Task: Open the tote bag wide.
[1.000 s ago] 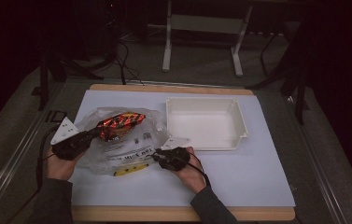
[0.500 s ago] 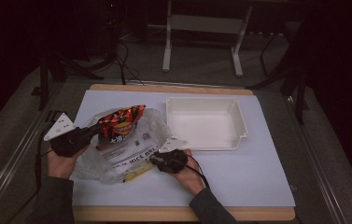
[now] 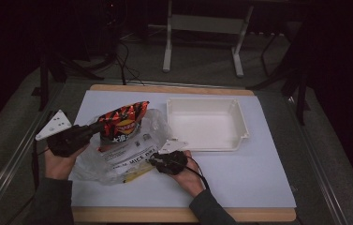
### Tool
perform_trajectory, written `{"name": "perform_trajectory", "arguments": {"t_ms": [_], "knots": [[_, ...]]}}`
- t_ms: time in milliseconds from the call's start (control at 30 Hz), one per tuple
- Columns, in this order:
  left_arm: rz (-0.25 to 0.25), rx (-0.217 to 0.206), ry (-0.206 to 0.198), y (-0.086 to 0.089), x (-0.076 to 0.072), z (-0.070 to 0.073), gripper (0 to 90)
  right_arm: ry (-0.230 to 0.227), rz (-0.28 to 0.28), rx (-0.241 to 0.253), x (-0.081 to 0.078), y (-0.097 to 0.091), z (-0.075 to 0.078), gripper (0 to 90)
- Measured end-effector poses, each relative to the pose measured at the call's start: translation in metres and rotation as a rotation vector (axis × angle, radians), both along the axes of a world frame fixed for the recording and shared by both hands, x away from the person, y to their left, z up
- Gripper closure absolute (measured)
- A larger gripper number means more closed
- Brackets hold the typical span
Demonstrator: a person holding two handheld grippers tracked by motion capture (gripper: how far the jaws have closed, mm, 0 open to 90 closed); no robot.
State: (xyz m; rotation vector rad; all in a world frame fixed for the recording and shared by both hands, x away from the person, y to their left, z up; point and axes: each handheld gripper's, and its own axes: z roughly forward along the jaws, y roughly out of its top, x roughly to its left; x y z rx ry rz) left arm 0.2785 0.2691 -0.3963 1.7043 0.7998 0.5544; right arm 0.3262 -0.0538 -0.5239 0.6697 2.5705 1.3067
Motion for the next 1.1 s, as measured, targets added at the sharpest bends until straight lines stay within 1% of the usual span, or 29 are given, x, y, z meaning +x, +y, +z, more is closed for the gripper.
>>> {"name": "perform_trajectory", "arguments": {"t_ms": [200, 533, 600, 767, 933, 1100], "knots": [[-0.015, -0.025, 0.001, 0.002, -0.004, 0.007, 89.2, -0.009, 0.002, 0.001, -0.004, -0.005, 0.002, 67.8], [-0.017, -0.045, -0.01, 0.007, -0.009, 0.02, 89.2, -0.021, 0.004, 0.01, -0.013, -0.016, 0.003, 67.7], [-0.016, -0.044, -0.012, 0.007, -0.009, 0.021, 89.2, -0.024, 0.006, 0.008, -0.015, -0.019, 0.003, 67.6], [-0.021, -0.056, -0.01, 0.009, -0.01, 0.022, 89.2, -0.024, -0.002, 0.008, -0.017, -0.025, 0.001, 67.7], [-0.028, -0.078, -0.005, 0.011, -0.011, 0.026, 89.2, -0.018, -0.016, 0.009, -0.018, -0.033, -0.001, 67.7], [-0.027, -0.075, -0.005, 0.012, -0.012, 0.03, 89.1, -0.016, -0.026, 0.013, -0.02, -0.04, -0.004, 67.7]]}}
